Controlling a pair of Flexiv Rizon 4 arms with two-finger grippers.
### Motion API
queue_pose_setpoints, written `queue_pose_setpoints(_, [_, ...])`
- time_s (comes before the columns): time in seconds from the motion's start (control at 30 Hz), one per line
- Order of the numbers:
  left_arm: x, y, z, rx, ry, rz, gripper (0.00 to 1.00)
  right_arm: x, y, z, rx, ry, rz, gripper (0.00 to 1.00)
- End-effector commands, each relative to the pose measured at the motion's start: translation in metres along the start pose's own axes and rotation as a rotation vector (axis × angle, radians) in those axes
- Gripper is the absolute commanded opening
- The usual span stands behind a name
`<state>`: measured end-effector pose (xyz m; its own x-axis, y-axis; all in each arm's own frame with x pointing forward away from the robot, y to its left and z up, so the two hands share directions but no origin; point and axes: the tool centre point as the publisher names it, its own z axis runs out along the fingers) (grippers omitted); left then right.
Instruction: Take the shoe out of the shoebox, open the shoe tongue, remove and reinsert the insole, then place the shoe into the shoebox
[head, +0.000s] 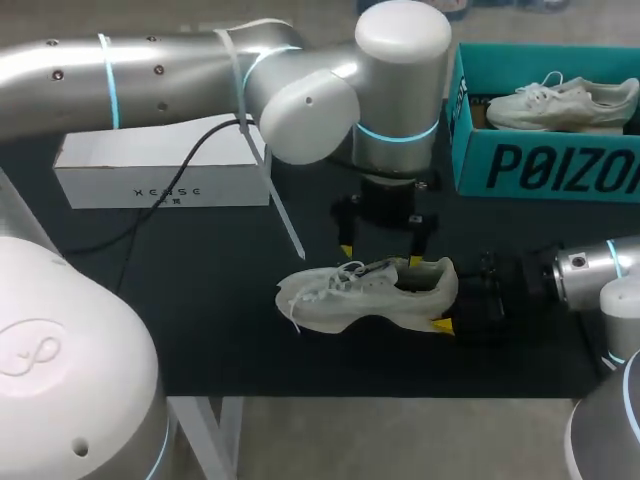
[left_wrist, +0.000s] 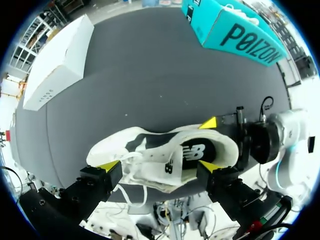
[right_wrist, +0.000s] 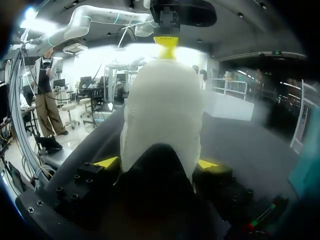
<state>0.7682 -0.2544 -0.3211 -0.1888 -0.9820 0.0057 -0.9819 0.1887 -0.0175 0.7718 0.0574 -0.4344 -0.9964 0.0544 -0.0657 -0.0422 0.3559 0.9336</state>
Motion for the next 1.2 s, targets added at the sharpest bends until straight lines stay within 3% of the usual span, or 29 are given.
queue_pose_setpoints(0.03, [0.015, 0.002, 0.012, -0.021, -0.041, -0.007, 1.0, 0.0, -0.002, 0.004, 0.001, -0.003, 0.0, 0.0])
queue_pose_setpoints(0.37, [-0.008, 0.011, 0.02, -0.023, -0.081, -0.097, 1.0, 0.0, -0.002, 0.004, 0.001, -0.003, 0.0, 0.0])
queue_pose_setpoints(0.4, [-0.01, 0.011, 0.019, -0.016, -0.075, -0.117, 0.93, 0.0, -0.002, 0.004, 0.001, -0.003, 0.0, 0.0])
queue_pose_setpoints(0.43, [-0.012, 0.012, 0.018, -0.014, -0.072, -0.124, 0.42, 0.0, -0.002, 0.004, 0.001, -0.003, 0.0, 0.0])
queue_pose_setpoints(0.47, [-0.014, 0.012, 0.018, -0.011, -0.074, -0.132, 0.1, 0.0, -0.002, 0.004, 0.001, -0.003, 0.0, 0.0])
queue_pose_setpoints(0.5, [-0.015, 0.014, 0.016, -0.008, -0.077, -0.138, 0.0, 0.0, -0.002, 0.004, 0.001, -0.003, 0.0, 0.0])
queue_pose_setpoints(0.93, [-0.024, 0.029, 0.001, 0.003, -0.084, -0.152, 0.0, 0.0, -0.002, 0.004, 0.001, -0.003, 0.0, 0.0])
queue_pose_setpoints(1.2, [-0.058, 0.023, -0.002, 0.018, -0.104, -0.21, 0.0, 0.0, -0.002, 0.004, 0.001, -0.003, 0.0, 0.0])
